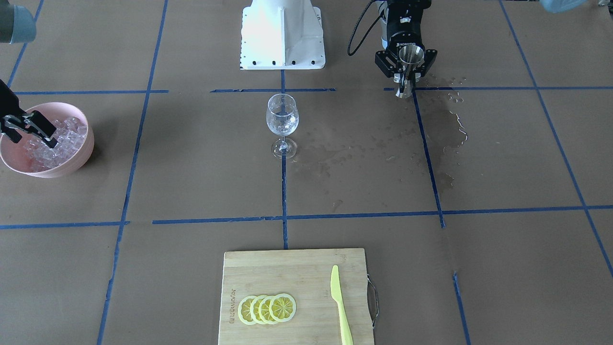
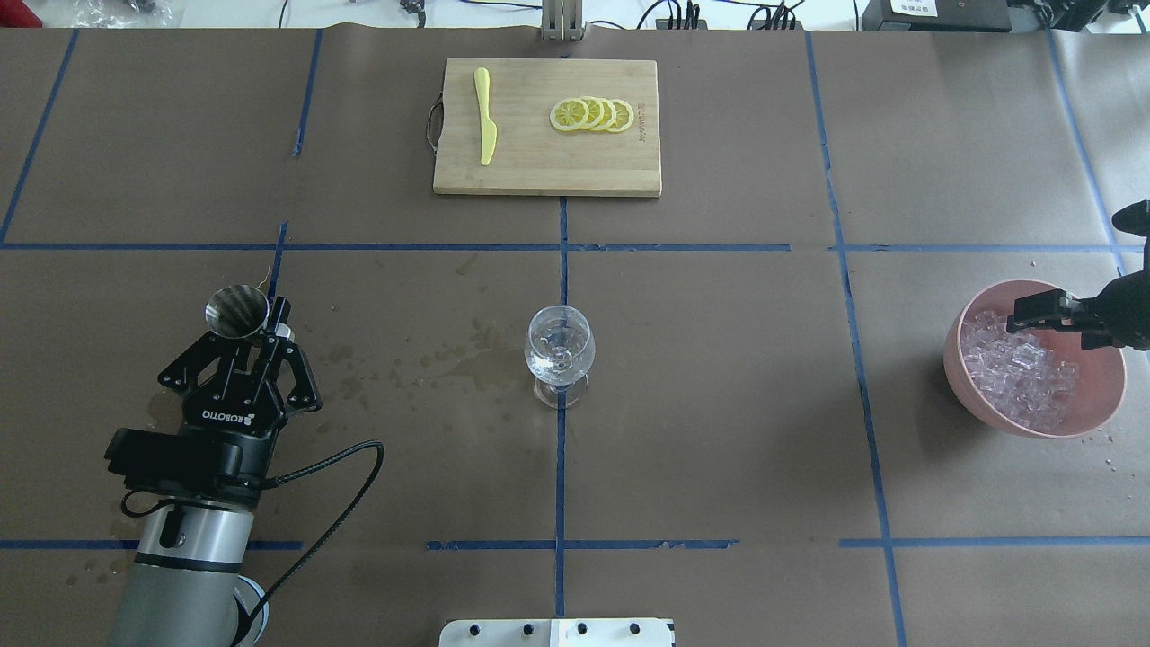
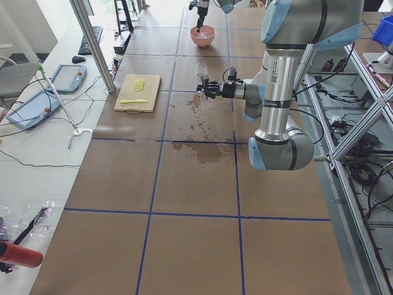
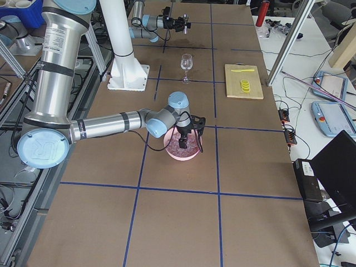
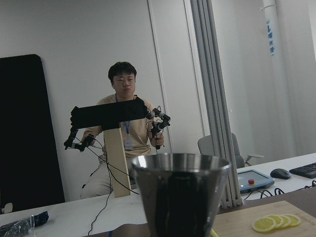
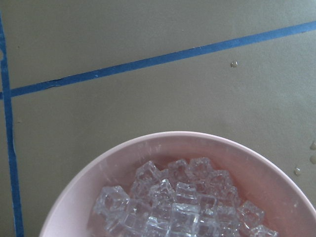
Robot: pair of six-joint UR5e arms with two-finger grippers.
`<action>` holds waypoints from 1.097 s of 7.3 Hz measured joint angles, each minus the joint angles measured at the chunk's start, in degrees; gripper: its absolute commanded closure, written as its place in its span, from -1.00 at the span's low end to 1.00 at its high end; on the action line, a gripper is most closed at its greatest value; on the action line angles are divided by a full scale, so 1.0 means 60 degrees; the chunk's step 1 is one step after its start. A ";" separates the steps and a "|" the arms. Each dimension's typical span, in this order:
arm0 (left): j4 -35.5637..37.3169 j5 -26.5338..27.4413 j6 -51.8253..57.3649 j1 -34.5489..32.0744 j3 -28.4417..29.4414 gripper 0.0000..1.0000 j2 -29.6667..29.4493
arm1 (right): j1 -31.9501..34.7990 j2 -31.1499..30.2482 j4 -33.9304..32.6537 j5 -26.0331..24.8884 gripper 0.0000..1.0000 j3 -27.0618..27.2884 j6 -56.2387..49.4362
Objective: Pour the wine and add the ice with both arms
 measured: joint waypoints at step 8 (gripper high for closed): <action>-0.0124 -0.0044 -0.0004 0.0000 -0.0003 1.00 0.0597 | -0.0566 -0.0019 -0.0052 0.0010 0.79 -0.0151 0.0375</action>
